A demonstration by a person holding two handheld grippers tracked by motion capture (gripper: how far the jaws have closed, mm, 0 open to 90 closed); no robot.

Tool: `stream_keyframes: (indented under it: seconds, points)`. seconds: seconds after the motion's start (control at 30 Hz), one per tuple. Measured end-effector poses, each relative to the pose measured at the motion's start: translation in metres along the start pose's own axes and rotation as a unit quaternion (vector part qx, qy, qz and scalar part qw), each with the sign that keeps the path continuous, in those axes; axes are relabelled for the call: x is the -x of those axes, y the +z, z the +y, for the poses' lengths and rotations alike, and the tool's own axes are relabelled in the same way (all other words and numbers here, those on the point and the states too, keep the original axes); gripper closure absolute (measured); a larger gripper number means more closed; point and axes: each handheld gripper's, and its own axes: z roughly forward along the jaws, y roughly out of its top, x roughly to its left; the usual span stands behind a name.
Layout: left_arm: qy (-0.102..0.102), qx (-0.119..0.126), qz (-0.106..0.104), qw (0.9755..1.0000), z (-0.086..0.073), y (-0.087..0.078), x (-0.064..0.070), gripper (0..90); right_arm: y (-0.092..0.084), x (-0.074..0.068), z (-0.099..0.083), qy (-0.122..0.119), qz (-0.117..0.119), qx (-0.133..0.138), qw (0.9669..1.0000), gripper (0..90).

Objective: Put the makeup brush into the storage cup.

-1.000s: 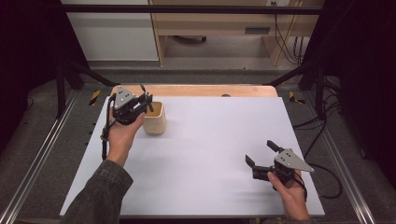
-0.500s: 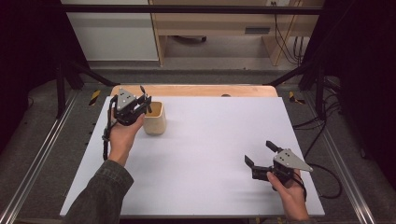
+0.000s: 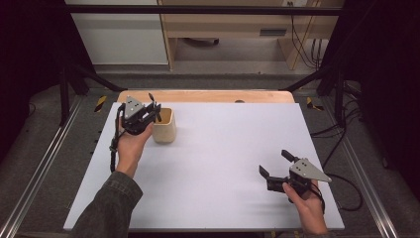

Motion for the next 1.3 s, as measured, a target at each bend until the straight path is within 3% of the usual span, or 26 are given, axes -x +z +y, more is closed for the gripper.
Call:
stream_keyframes:
  seconds: [1.07,1.3]
  points:
    - [0.005,-0.02,0.0,0.9998,-0.013,0.008,0.003,77.5,0.001,-0.001,0.0,0.0,0.006,-0.005,1.0,3.7]
    - [-0.002,-0.019,-0.004,0.9998,-0.016,0.009,0.004,76.2,0.001,-0.001,0.0,0.0,0.006,-0.004,1.0,3.7]
